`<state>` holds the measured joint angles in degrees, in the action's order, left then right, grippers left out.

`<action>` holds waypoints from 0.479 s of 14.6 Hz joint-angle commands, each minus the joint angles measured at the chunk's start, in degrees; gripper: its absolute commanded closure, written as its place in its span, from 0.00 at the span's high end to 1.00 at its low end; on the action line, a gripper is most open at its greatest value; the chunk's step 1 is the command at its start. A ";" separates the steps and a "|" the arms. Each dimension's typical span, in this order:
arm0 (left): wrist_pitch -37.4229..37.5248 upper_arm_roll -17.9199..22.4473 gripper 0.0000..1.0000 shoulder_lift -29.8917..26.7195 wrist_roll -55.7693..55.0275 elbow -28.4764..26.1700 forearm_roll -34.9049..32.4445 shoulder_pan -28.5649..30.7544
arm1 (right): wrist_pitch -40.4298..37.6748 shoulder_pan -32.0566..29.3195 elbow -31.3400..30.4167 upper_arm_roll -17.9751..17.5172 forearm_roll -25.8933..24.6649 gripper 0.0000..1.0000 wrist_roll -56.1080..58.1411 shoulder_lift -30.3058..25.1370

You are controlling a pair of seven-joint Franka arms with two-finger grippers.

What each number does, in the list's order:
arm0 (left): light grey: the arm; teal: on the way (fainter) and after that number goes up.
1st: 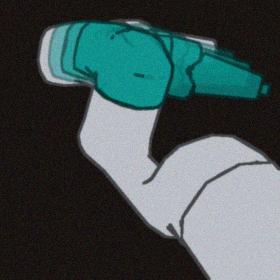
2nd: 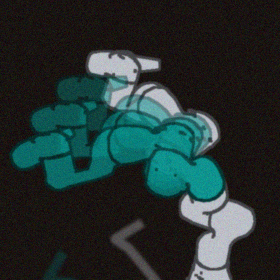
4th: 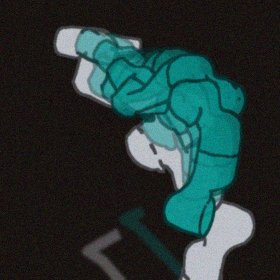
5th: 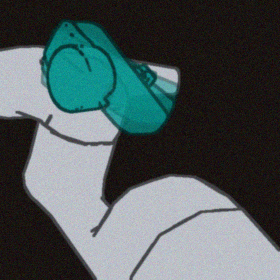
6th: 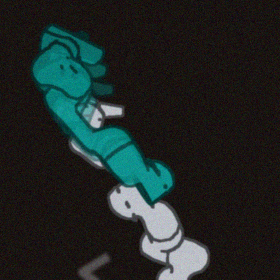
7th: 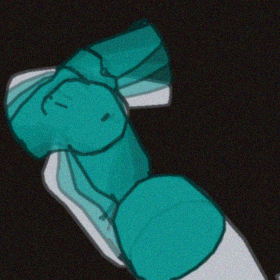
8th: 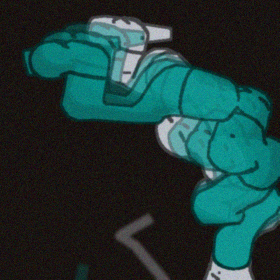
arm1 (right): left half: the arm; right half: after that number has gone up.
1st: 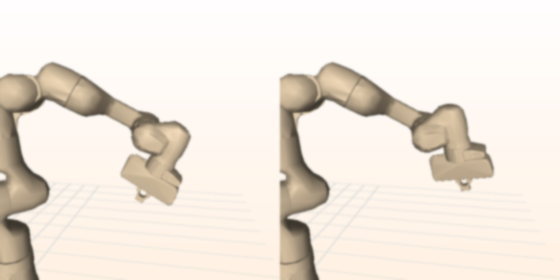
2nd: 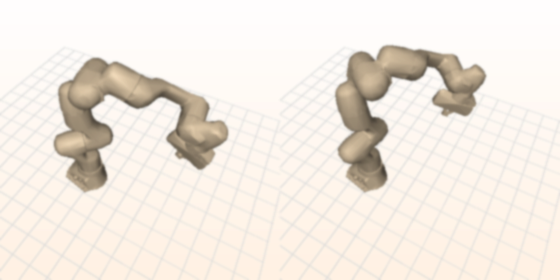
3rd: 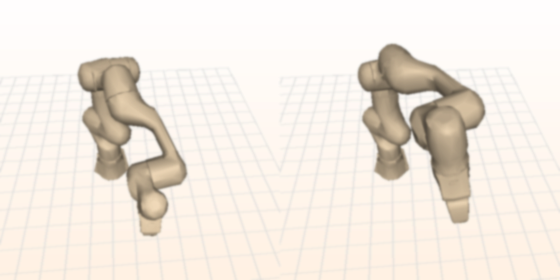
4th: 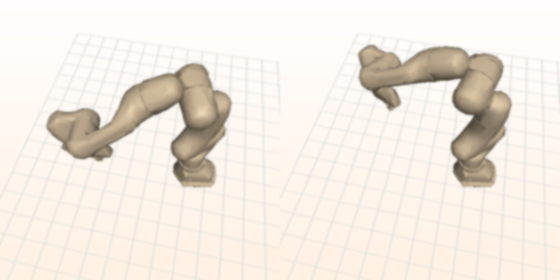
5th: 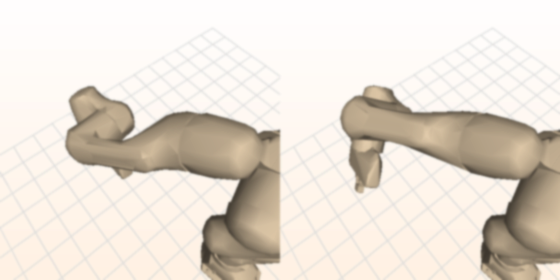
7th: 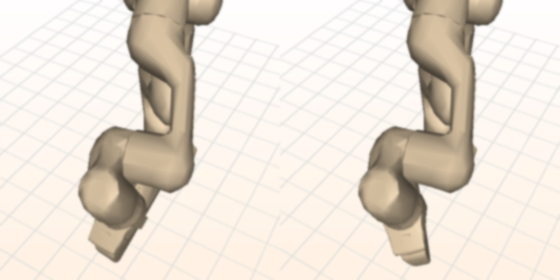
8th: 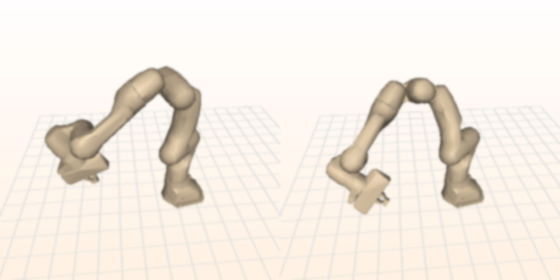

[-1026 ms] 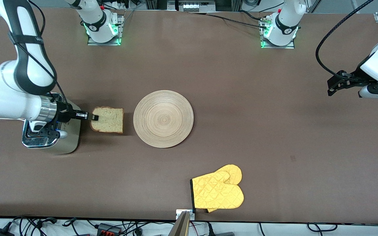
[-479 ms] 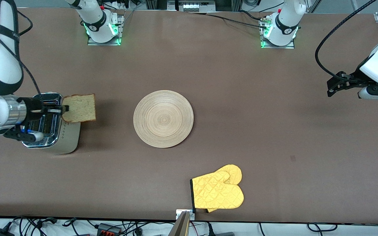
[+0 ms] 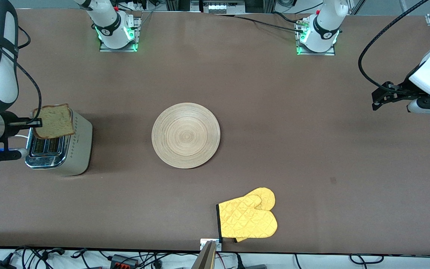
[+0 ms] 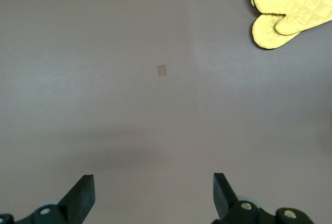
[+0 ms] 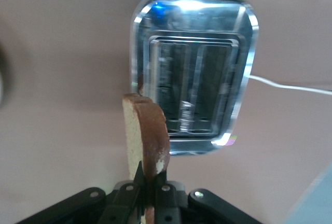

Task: Move plate and put bread in toaster
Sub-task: 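Carry the bread slice with the right gripper above the toaster slot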

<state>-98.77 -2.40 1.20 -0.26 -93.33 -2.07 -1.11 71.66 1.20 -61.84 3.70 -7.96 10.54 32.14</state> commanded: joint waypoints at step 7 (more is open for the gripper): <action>0.78 0.12 1.00 0.82 0.17 1.75 0.49 -0.30 | 1.29 1.09 2.33 -0.80 -9.53 0.00 5.72 2.57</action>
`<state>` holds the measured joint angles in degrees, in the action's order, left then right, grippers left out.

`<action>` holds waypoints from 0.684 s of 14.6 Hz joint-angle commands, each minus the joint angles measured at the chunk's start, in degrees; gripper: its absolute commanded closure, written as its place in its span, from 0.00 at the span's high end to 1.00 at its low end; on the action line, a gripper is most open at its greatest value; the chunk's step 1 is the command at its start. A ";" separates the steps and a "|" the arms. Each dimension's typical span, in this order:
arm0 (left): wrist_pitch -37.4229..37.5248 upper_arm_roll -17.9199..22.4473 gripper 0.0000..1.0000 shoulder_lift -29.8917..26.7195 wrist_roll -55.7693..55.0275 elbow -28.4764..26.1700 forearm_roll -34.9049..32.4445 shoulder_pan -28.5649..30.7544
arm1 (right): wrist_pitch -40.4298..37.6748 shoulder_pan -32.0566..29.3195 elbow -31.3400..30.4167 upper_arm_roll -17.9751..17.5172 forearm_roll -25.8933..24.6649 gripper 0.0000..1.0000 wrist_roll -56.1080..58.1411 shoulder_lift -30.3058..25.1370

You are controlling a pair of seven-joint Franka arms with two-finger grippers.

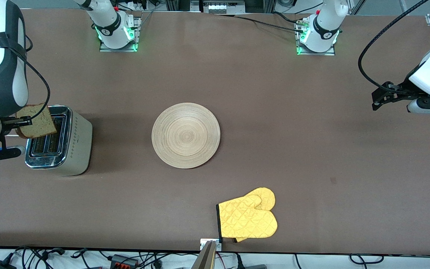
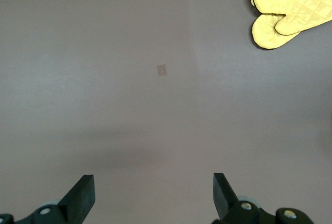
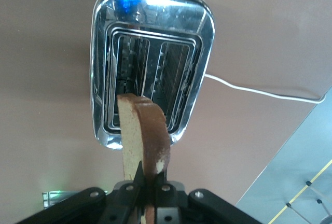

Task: Move plate and put bread in toaster
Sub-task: 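Carry the bread slice with the right gripper above the toaster slot, then lower the bread slice into the toaster slot with the right gripper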

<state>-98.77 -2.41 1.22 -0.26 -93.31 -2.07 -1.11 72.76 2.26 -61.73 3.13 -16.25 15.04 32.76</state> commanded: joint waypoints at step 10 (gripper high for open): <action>0.78 0.12 1.00 0.80 0.17 1.73 0.58 -0.30 | 8.71 0.38 2.23 0.39 -4.06 0.00 -1.14 7.75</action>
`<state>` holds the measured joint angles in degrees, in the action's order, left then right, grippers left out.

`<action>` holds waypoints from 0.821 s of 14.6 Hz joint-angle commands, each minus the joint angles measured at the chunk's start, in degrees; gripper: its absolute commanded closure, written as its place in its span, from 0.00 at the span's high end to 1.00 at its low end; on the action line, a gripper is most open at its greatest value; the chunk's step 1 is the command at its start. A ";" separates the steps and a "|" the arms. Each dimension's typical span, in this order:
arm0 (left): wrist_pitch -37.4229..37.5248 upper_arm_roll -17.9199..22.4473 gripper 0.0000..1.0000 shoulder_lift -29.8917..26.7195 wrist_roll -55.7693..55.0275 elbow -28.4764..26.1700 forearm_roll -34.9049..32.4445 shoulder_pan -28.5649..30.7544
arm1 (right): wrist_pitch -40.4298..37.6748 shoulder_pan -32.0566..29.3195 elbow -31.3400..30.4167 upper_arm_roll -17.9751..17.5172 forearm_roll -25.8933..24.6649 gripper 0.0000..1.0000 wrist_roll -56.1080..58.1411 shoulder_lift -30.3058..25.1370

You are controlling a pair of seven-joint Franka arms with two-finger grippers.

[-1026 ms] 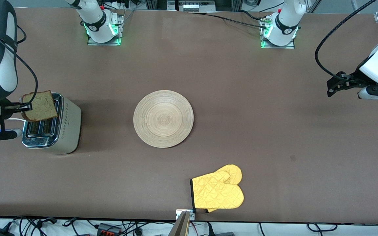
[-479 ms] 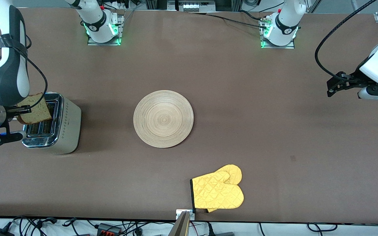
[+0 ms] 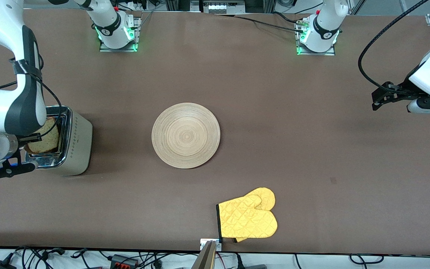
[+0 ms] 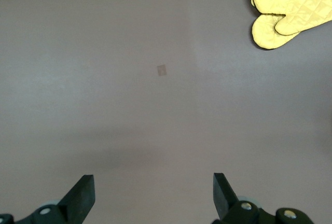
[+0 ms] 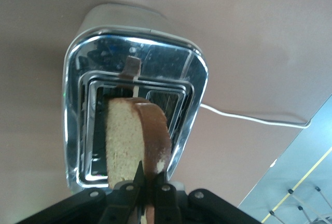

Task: Move plate and put bread in toaster
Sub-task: 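Lower the bread slice into the toaster slot with the right gripper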

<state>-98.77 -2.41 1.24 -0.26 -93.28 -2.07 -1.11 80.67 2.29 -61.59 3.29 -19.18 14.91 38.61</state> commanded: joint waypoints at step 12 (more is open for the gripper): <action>0.95 0.12 1.00 0.78 0.17 1.70 0.58 -0.29 | -0.77 1.49 1.91 -0.39 -0.51 1.00 -7.09 2.26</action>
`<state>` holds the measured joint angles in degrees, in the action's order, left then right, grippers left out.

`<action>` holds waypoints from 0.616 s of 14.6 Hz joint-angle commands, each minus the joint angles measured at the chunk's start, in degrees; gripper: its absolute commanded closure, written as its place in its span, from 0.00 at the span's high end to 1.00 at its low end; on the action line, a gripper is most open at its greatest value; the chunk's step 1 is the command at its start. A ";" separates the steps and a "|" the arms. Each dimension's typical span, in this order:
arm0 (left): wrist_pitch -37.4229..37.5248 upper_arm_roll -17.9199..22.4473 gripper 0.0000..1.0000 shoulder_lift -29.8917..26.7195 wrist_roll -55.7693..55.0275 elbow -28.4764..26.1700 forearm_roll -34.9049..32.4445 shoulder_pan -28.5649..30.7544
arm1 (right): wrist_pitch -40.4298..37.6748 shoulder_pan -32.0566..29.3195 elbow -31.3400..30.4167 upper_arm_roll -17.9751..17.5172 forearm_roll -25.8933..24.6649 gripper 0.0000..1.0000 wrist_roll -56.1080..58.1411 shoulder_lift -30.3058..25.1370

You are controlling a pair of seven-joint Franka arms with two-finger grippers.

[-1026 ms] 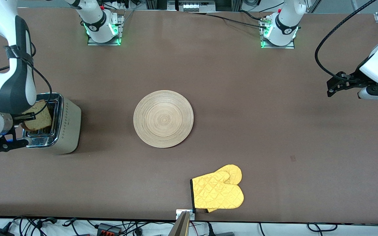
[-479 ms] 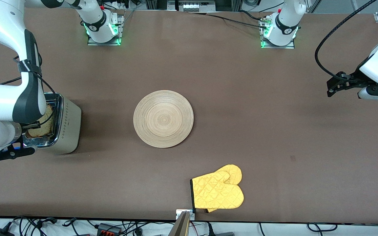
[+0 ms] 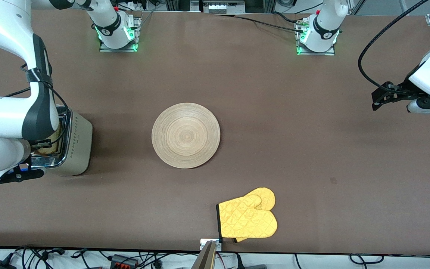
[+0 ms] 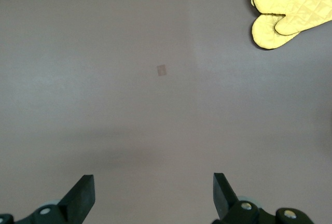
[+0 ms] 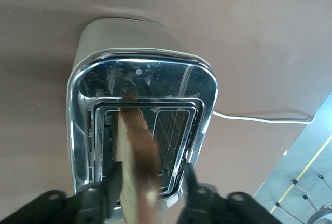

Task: Move plate and put bread in toaster
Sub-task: 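Lower the bread slice into the toaster slot with the right gripper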

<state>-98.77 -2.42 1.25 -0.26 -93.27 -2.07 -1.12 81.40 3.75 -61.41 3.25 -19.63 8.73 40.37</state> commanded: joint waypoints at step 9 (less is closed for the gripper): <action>0.95 0.14 1.00 0.77 0.17 1.69 0.58 -0.19 | -4.15 0.03 2.52 0.17 13.00 1.00 -1.17 -5.74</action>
<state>-98.77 -2.42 1.26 -0.26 -93.26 -2.07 -1.12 78.26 4.44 -58.90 3.20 -12.16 8.55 37.37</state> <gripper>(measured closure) 0.000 0.000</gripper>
